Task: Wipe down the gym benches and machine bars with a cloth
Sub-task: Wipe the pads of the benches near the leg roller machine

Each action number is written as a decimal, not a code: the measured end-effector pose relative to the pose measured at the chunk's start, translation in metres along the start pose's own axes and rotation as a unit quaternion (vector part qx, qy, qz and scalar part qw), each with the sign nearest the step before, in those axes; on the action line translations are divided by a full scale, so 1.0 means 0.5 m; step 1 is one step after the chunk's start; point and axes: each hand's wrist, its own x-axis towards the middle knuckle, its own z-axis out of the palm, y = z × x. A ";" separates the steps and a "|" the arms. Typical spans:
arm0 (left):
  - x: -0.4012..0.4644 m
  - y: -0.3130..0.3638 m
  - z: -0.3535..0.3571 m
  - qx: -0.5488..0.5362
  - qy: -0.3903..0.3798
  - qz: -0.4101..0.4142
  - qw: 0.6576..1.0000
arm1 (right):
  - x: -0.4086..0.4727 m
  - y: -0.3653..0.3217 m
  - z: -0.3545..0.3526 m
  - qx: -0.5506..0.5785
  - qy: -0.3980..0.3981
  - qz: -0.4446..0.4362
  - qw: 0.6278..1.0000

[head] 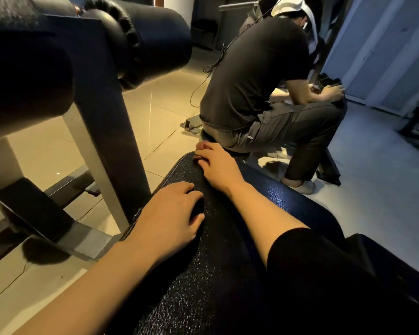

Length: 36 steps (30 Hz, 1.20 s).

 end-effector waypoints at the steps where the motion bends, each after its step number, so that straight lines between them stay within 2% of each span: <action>1: 0.002 0.006 0.005 -0.001 -0.004 0.004 1.000 | -0.001 0.008 -0.005 -0.003 0.007 0.013 1.000; 6: 0.014 0.047 0.028 -0.001 -0.013 0.032 0.999 | -0.032 0.056 -0.023 -0.053 0.024 0.064 0.996; 16: 0.006 0.136 0.076 -0.007 -0.025 0.107 0.994 | -0.194 0.211 -0.067 -0.002 0.094 0.217 0.972; 21: -0.027 0.160 0.077 0.000 -0.026 0.104 0.994 | -0.304 0.288 -0.096 0.008 0.110 0.287 0.951; 25: -0.061 0.129 0.049 0.019 -0.022 0.078 0.997 | -0.317 0.283 -0.098 -0.004 0.111 0.317 0.942; 29: -0.093 0.087 0.002 0.024 -0.024 0.045 0.998 | -0.277 0.205 -0.083 -0.001 0.080 0.265 0.961; 36: -0.161 0.045 -0.034 0.025 -0.034 -0.020 0.999 | -0.173 -0.091 -0.003 0.046 -0.019 0.043 0.998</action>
